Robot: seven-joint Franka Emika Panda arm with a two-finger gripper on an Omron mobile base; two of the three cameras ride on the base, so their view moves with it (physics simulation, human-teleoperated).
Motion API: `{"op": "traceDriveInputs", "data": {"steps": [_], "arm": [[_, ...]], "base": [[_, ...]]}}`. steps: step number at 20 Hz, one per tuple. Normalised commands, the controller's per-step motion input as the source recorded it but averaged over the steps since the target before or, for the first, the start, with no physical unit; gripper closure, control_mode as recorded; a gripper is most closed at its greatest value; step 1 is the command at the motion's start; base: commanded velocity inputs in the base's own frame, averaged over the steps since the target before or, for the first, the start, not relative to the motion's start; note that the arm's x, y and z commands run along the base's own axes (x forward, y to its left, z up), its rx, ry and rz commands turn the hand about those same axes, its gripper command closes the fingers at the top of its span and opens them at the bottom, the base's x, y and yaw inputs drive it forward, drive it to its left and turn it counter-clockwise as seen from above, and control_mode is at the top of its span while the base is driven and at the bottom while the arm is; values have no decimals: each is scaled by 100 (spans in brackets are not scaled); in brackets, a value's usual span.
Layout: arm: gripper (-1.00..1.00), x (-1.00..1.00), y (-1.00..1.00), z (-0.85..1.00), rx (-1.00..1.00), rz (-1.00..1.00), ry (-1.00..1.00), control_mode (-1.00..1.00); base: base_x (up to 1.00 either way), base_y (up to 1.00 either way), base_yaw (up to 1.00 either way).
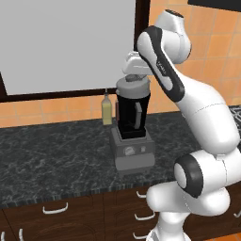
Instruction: Close the lid blender by securely placing the lid on top.
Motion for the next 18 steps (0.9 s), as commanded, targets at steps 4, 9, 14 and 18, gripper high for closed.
{"op": "traceDriveInputs", "data": {"steps": [4,9,14,18], "arm": [[100,-32,-19,-42,11,13,-11,-100],[100,-11,11,-28,11,8,-6,-100],[100,20,-17,-3,14,12,-13,-100],[100,2,-49,-10,9,8,-8,-100]], "base": [[0,0,0],[0,0,0],[0,0,0],[0,0,0]]}}
